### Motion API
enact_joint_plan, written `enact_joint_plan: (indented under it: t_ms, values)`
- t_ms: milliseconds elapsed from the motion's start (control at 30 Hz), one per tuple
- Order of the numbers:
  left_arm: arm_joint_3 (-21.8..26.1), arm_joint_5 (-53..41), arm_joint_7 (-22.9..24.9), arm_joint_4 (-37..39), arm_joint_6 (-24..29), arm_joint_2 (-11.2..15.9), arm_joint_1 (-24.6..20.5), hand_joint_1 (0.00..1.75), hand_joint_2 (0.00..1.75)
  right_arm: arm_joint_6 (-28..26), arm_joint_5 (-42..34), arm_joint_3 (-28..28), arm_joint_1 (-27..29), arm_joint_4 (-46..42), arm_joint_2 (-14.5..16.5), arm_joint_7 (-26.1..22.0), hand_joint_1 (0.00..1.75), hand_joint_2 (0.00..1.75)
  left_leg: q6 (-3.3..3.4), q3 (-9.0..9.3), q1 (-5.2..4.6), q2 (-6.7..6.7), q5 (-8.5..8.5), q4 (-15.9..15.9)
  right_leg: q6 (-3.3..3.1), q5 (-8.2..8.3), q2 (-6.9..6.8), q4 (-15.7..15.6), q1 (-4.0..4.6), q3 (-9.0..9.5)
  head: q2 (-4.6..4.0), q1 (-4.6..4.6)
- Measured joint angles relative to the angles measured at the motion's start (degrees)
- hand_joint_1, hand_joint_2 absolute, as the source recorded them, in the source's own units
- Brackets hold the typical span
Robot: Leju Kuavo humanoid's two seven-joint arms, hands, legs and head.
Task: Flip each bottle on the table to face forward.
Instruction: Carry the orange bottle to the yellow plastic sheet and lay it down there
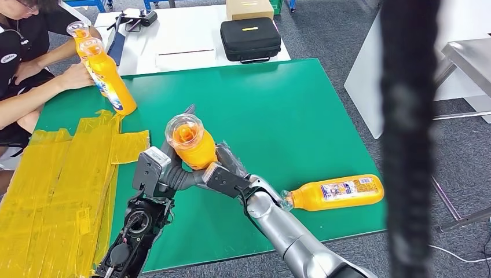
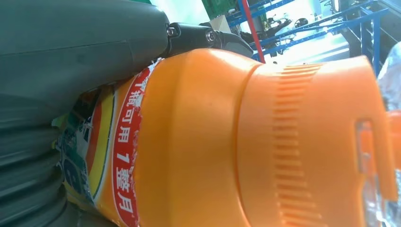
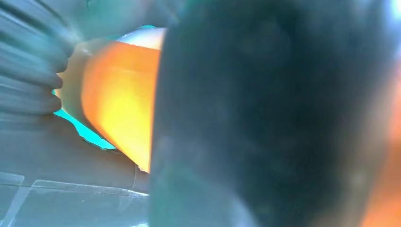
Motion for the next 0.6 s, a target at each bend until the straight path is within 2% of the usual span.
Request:
enact_joint_plan:
  t_ms: [33,67,167,200,600]
  values:
    - [0.03,-0.01,-0.02,0.0,0.04,0.0,0.0,0.02,1.75,0.0,-0.01,0.1,-0.07,0.08,0.01,0.02,1.75,1.75,0.0,0.0,0.0,0.0,0.0,0.0,0.0,0.0,0.0,0.0,0.0,0.0,0.0,0.0]
    - [0.05,-0.01,-0.05,-0.01,0.14,0.0,0.01,0.21,1.75,0.0,-0.01,0.18,-0.13,0.13,0.01,0.04,1.75,1.75,0.0,0.0,0.0,0.0,0.0,0.0,0.0,0.0,0.0,0.0,0.0,0.0,0.0,-0.01]
    - [0.14,0.19,-0.75,-0.16,1.37,0.0,0.15,1.5,1.75,0.05,-0.16,0.76,-0.49,0.32,0.03,0.22,1.75,1.75,0.0,0.0,0.0,0.01,0.0,0.0,0.0,0.0,0.0,0.01,0.0,0.0,0.0,-0.01]
    - [0.21,0.38,-1.1,-0.29,1.9,0.0,0.27,1.75,1.75,0.08,-0.25,1.02,-0.66,0.4,0.09,0.31,1.75,1.75,0.0,0.0,0.0,0.02,0.0,0.0,0.0,0.0,0.0,0.01,0.0,0.0,0.0,0.0]
    - [0.62,3.88,-2.08,-1.31,2.87,0.03,1.22,1.75,1.75,-0.57,-1.4,2.25,-1.13,0.96,0.39,0.56,1.75,1.75,0.0,0.0,0.0,0.0,0.0,0.0,0.0,0.0,0.0,0.01,0.0,-0.01,0.0,0.01]
